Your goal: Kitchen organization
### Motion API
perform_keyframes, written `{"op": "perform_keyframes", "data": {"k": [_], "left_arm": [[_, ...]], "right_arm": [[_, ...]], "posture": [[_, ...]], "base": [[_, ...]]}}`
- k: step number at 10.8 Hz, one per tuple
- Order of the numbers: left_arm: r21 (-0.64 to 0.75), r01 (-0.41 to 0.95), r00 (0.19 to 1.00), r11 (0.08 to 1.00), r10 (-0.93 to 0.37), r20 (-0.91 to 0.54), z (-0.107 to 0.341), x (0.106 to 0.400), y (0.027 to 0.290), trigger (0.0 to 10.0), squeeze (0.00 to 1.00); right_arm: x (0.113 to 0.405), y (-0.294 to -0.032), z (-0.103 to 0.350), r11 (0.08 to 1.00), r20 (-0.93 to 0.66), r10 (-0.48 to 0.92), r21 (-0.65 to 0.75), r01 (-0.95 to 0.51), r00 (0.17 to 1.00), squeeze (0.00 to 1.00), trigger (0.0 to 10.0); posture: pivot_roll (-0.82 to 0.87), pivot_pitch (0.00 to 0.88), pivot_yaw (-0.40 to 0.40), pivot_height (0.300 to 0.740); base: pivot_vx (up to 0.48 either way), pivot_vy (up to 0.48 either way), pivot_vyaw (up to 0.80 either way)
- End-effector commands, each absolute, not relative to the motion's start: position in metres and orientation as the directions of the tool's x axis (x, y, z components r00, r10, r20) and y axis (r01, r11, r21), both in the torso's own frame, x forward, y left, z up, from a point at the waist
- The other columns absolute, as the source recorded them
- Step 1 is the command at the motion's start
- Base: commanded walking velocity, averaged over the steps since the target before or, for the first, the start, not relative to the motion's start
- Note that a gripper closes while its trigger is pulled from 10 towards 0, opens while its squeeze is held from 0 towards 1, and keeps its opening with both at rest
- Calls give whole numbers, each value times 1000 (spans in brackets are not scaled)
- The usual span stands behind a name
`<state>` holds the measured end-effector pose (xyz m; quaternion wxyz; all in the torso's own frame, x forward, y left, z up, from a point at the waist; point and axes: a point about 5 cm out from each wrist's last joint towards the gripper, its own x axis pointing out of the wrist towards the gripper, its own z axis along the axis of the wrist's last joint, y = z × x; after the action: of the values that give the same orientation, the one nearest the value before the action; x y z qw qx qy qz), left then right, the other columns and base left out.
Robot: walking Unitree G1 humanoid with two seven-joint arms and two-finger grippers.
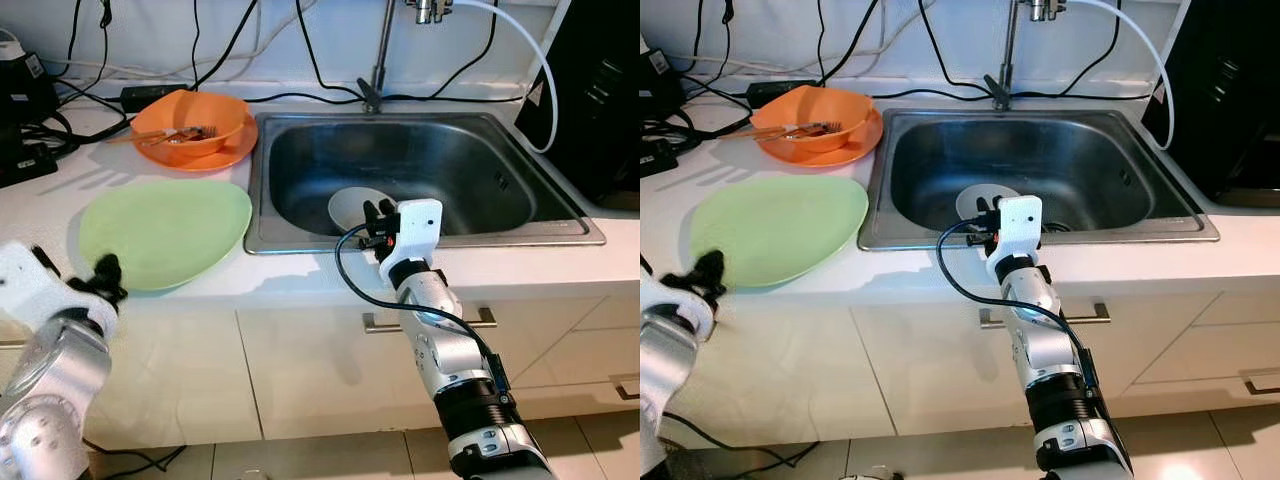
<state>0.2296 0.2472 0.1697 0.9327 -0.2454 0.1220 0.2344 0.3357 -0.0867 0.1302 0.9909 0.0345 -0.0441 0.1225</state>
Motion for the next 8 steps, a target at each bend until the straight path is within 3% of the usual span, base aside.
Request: {"op": "perform_keyframes", "data": {"k": [1,8], "left_arm": [[-429,-493,863,757,364,-350,175,229,242,10000,0],[-621,-424,899,659,225,-376,178,249,220,10000,0]], "right_arm": [[337,-84,132,964,102,255,54,-262,961,0,10000],[335,-85,131,964,102,254,53,-261,962,0,10000]], "posture": [[211,0,7,740],[179,0,19,740]], "base": [[0,0,0],[0,0,0]]}}
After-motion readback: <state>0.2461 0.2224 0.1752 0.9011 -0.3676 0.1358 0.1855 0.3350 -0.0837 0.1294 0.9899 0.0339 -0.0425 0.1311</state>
